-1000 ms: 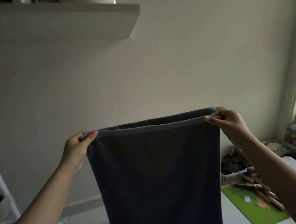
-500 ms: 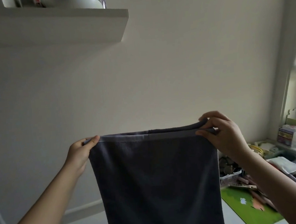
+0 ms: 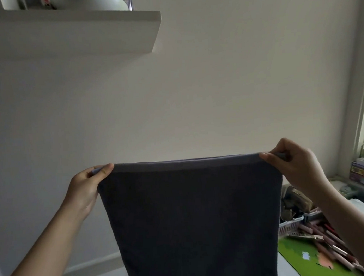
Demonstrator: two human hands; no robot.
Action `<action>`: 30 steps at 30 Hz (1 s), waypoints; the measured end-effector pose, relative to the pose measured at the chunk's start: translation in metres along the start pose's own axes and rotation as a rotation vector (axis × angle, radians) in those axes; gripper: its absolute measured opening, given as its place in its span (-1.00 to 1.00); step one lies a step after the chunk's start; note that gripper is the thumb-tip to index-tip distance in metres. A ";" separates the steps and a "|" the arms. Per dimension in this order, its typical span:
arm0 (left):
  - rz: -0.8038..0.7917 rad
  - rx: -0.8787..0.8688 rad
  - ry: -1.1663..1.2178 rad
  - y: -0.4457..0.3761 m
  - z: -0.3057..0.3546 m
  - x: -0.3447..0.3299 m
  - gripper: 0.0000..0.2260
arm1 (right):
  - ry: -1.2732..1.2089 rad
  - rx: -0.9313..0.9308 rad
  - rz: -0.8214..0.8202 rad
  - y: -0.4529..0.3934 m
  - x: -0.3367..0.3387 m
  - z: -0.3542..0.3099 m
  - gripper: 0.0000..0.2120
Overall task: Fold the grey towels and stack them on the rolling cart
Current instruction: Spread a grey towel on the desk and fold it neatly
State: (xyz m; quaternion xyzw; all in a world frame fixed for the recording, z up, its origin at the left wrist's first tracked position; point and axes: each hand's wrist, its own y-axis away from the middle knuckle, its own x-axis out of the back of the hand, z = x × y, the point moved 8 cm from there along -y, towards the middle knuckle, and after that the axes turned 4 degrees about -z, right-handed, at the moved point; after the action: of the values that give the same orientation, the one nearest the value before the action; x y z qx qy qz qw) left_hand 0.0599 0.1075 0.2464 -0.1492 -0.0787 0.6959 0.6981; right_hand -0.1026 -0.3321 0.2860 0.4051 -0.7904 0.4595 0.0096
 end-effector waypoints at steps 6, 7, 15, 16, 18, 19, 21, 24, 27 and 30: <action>0.056 -0.022 -0.093 -0.005 -0.003 0.002 -0.94 | 0.011 -0.104 -0.181 -0.013 -0.018 0.018 -0.90; 0.066 -0.032 -0.107 -0.006 -0.002 0.003 -0.92 | 0.024 -0.092 -0.222 -0.015 -0.020 0.019 -0.89; -0.173 -0.019 -0.524 -0.011 0.017 0.011 -0.83 | 0.162 -0.110 -0.482 -0.025 -0.035 0.025 -0.81; -0.186 -0.008 -0.613 -0.016 0.019 0.012 -0.86 | 0.160 -0.117 -0.483 -0.030 -0.040 0.027 -0.81; -0.183 0.002 -0.716 -0.024 0.017 0.011 -0.89 | 0.144 -0.164 -0.475 -0.038 -0.053 0.037 -0.85; -0.153 -0.001 -0.732 -0.030 0.016 0.010 -0.90 | 0.069 -0.213 -0.460 -0.043 -0.060 0.045 -0.86; -0.057 0.036 -0.672 -0.042 0.012 0.009 -0.91 | -0.129 -0.317 -0.409 -0.052 -0.073 0.062 -0.85; 0.038 0.127 -0.335 -0.055 0.000 -0.003 -0.90 | -0.320 -0.390 -0.291 -0.069 -0.084 0.075 -0.86; 0.154 0.042 -0.148 -0.065 0.018 -0.013 -0.89 | -0.492 -0.394 -0.162 -0.089 -0.084 0.073 -0.88; 0.212 -0.091 -0.106 -0.060 0.055 -0.025 -0.87 | -0.541 -0.296 -0.081 -0.108 -0.064 0.071 -0.90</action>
State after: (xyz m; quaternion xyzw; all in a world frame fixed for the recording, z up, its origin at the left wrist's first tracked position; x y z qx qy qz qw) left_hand 0.0988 0.0888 0.3199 -0.1510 -0.1307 0.7685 0.6078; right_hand 0.0354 -0.3712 0.2974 0.5382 -0.8057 0.2142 -0.1239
